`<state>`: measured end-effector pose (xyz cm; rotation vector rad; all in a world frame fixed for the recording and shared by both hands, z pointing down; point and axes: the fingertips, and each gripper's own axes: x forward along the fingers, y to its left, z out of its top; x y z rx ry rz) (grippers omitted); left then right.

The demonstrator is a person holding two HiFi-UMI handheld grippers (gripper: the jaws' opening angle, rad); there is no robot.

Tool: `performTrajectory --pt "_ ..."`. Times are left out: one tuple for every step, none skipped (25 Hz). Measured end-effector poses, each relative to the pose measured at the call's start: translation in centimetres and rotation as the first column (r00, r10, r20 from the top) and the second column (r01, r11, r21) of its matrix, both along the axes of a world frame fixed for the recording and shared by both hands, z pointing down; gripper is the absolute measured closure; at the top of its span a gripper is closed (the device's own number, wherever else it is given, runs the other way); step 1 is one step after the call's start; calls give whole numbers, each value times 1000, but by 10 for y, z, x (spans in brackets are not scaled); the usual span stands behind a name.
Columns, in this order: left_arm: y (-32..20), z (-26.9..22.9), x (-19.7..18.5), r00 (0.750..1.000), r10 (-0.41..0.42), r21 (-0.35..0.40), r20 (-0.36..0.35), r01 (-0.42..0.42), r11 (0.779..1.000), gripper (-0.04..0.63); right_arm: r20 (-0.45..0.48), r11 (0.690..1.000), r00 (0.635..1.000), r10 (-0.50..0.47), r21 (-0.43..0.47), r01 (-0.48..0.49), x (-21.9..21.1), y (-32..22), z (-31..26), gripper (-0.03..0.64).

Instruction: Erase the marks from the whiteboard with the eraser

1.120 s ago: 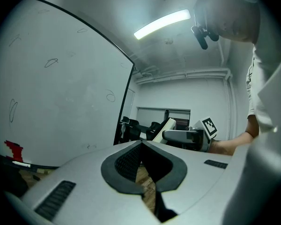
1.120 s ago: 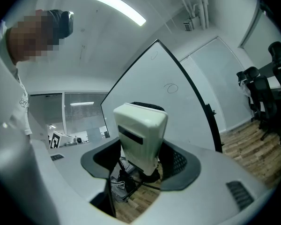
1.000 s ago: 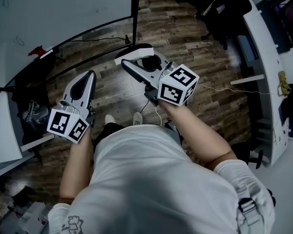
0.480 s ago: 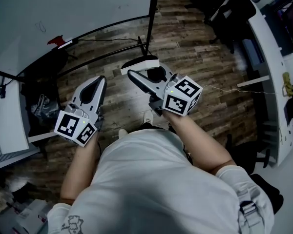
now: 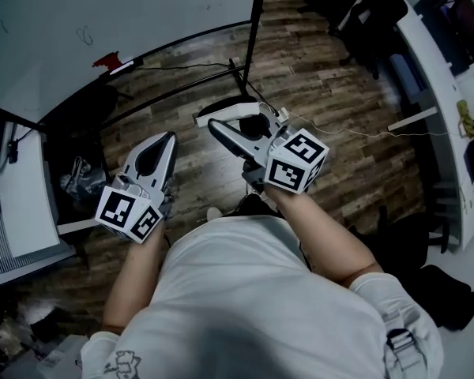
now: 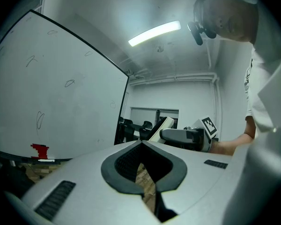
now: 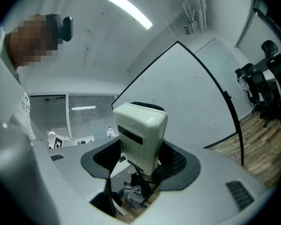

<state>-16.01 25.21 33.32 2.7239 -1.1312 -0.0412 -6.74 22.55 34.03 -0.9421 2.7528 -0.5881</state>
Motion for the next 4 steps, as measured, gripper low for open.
performTrajectory --pt "4 0 -5 1000 4 0 -2 -4 1000 589 2 1000 1000 3 0 -3 -6 4 -1 373" --pt "7 -1 -11 1000 8 1 -4 -8 1000 589 3 1000 1000 6 0 -6 -12 8 -1 373" --pt "10 -2 -16 1000 10 2 -7 -10 1000 589 5 1000 1000 8 0 -8 -17 12 -2 373" --pt "13 -3 -21 1000 13 3 -9 -13 1000 589 6 1000 1000 11 -1 -11 -23 15 -2 373"
